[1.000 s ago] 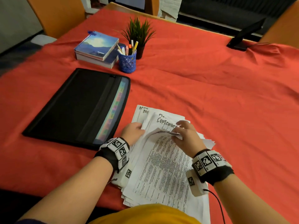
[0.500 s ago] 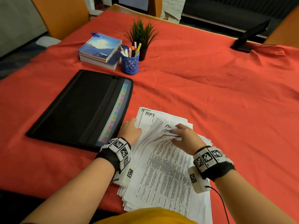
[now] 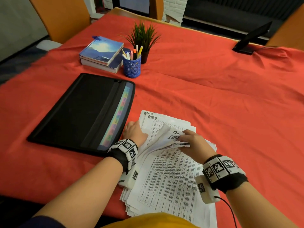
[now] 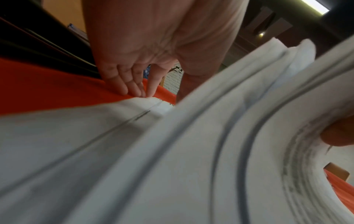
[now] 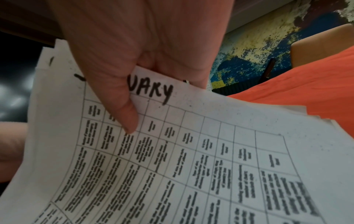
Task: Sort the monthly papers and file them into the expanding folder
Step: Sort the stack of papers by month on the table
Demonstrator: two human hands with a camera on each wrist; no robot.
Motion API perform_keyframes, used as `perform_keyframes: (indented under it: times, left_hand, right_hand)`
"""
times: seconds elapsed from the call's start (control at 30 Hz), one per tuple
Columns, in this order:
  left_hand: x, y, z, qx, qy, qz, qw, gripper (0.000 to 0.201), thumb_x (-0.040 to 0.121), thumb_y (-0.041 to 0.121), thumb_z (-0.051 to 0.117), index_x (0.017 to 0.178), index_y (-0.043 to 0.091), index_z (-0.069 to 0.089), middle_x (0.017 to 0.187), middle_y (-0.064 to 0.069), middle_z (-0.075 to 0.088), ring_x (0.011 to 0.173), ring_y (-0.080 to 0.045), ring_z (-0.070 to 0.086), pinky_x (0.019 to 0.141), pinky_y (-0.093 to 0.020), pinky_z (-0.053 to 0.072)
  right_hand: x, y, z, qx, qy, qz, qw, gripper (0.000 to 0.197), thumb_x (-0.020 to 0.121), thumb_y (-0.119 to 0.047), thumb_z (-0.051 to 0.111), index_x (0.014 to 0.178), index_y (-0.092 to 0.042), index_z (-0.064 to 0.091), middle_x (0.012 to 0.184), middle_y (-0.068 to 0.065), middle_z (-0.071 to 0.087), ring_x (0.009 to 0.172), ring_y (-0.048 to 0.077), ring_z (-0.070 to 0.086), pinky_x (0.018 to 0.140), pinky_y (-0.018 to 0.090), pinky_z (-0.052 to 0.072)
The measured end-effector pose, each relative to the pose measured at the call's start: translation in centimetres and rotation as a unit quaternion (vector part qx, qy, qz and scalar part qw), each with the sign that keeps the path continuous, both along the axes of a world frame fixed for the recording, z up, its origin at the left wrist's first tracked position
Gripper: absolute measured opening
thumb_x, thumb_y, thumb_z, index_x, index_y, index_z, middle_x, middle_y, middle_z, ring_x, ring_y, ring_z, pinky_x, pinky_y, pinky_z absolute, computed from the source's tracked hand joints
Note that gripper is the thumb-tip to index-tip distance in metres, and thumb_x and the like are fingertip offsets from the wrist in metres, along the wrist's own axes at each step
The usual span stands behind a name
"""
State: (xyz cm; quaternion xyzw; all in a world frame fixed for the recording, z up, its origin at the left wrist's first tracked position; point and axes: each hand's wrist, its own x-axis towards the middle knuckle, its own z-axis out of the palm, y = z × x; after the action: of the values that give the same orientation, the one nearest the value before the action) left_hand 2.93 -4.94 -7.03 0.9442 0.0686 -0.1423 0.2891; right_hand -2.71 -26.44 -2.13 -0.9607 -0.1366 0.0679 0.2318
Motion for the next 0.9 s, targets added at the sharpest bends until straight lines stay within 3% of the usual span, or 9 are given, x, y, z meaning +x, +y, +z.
perform_keyframes:
  times: [0.13,0.27,0.33,0.57,0.63,0.7,0.77,0.83,0.9]
  left_hand:
    - [0.6,0.2,0.3,-0.013,0.043,-0.022,0.999,0.04,0.081,0.025,0.061,0.12,0.016,0.057,0.128,-0.012,0.045,0.117,-0.029,0.044,0.1,-0.034,0.039]
    - [0.4,0.4,0.2,-0.072,0.019,-0.009,0.997,0.016,0.08,0.024,0.068,0.096,0.021,0.069,0.123,-0.006,0.047,0.117,-0.026,0.045,0.103,-0.033,0.036]
    - [-0.1,0.4,0.0,-0.097,-0.007,-0.013,0.995,0.008,0.078,0.022,0.07,0.086,0.024,0.071,0.121,-0.004,0.049,0.117,-0.024,0.045,0.104,-0.032,0.035]
    - [0.6,0.7,0.6,-0.149,0.038,0.041,0.987,0.056,0.079,0.018,0.07,0.128,0.01,0.043,0.121,-0.008,0.054,0.104,-0.024,0.055,0.084,-0.031,0.045]
    - [1.0,0.5,0.5,-0.122,0.052,0.025,0.991,0.041,0.079,0.017,0.068,0.116,0.009,0.053,0.111,-0.007,0.06,0.096,-0.026,0.057,0.078,-0.031,0.045]
    - [0.9,0.1,0.9,-0.081,0.044,-0.002,0.996,0.011,0.077,0.019,0.067,0.081,0.014,0.058,0.086,-0.007,0.058,0.085,-0.028,0.056,0.069,-0.031,0.042]
    - [0.7,-0.3,0.4,-0.065,0.045,-0.017,0.997,0.034,0.075,0.022,0.069,0.055,0.015,0.042,0.075,-0.014,0.051,0.079,-0.031,0.053,0.066,-0.031,0.041]
    - [0.4,-0.4,0.2,-0.083,0.043,-0.037,0.995,0.032,0.076,0.023,0.07,0.053,0.018,0.048,0.079,-0.008,0.052,0.086,-0.029,0.054,0.07,-0.028,0.039]
    - [0.0,-0.1,0.0,-0.073,0.029,-0.062,0.995,0.012,0.078,0.027,0.069,0.08,0.015,0.07,0.111,-0.008,0.056,0.113,-0.029,0.049,0.09,-0.027,0.037]
  right_hand:
    - [-0.5,-0.6,0.7,0.004,0.002,0.008,1.0,0.02,0.071,0.002,0.069,0.088,-0.007,0.07,0.086,-0.007,0.052,0.077,0.012,0.05,0.067,0.02,0.035]
    - [-0.7,-0.9,0.9,-0.001,0.011,0.011,1.0,0.019,0.071,0.002,0.069,0.087,-0.008,0.07,0.082,-0.025,0.043,0.077,0.01,0.049,0.061,0.008,0.03]
    - [-0.7,-1.0,1.1,0.0,0.016,0.007,1.0,0.02,0.07,0.002,0.07,0.087,-0.008,0.07,0.082,-0.019,0.047,0.077,0.01,0.049,0.061,0.006,0.03]
    - [-0.7,-0.8,1.1,-0.001,0.019,0.004,1.0,0.02,0.072,0.002,0.068,0.089,-0.007,0.07,0.087,-0.008,0.051,0.077,0.011,0.051,0.063,0.013,0.035]
    - [-0.7,-0.7,1.2,-0.002,0.017,0.003,1.0,0.019,0.072,0.002,0.067,0.089,-0.007,0.07,0.087,-0.007,0.052,0.077,0.011,0.051,0.066,0.018,0.035]
    - [-0.7,-0.6,1.3,-0.005,0.016,0.005,1.0,0.019,0.073,0.002,0.067,0.089,-0.008,0.07,0.087,-0.007,0.052,0.077,0.011,0.051,0.066,0.018,0.035]
    - [-0.7,-0.7,1.2,-0.006,0.015,0.006,1.0,0.018,0.073,0.001,0.068,0.089,-0.008,0.07,0.087,-0.008,0.051,0.076,0.011,0.051,0.066,0.019,0.035]
    - [-0.7,-0.9,1.0,-0.006,0.015,0.005,1.0,0.017,0.072,0.0,0.069,0.088,-0.007,0.07,0.086,-0.008,0.052,0.075,0.011,0.051,0.065,0.019,0.035]
    - [-0.8,-1.1,1.0,-0.005,0.014,0.006,1.0,0.017,0.071,0.001,0.07,0.087,-0.007,0.07,0.085,-0.007,0.052,0.074,0.011,0.051,0.064,0.018,0.034]
